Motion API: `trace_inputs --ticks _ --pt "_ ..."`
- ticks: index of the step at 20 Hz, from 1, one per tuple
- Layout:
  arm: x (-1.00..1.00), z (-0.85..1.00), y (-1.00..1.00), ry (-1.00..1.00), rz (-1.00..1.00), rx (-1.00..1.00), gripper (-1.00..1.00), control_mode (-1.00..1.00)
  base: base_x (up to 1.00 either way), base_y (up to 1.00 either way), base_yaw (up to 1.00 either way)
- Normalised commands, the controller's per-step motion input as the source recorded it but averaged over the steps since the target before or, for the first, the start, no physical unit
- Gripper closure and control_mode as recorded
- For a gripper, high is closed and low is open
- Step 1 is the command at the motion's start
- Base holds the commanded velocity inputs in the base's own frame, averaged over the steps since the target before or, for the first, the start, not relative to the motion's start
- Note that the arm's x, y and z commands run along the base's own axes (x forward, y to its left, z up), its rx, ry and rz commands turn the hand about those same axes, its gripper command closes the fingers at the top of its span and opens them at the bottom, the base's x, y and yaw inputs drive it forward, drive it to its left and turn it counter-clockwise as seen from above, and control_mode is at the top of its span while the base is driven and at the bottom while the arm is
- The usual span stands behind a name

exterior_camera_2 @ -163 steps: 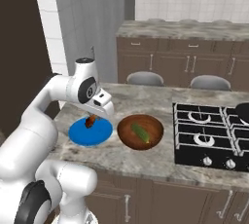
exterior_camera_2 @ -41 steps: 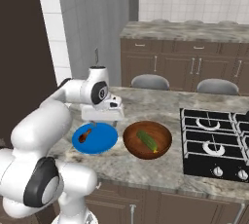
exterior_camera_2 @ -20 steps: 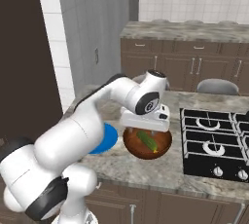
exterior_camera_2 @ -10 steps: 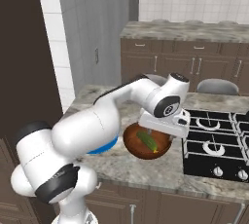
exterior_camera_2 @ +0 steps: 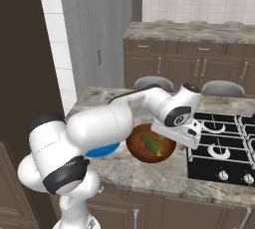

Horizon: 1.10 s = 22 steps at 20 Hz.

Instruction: Place the chicken drumstick on the plate and place the cucumber on the same plate.

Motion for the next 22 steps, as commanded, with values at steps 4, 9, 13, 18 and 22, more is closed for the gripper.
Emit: trace_inputs --ticks 4,9,13,18,22 --pt "0.3 -0.29 -0.11 0.0 -0.06 0.0 -1.0 -1.0 0.0 0.0 0.0" --pt "0.29 -0.29 -0.05 0.0 -0.05 0.0 -1.0 -1.0 0.0 0.0 0.0" --pt "0.13 -0.29 -0.08 0.0 -0.02 0.0 -1.0 -1.0 0.0 0.0 0.0" --pt "0.15 -0.26 -0.14 0.0 -0.03 0.0 -1.0 -1.0 0.0 0.0 0.0" --pt "0.13 -0.18 -0.13 0.0 -0.01 0.0 -1.0 -1.0 0.0 0.0 0.0"
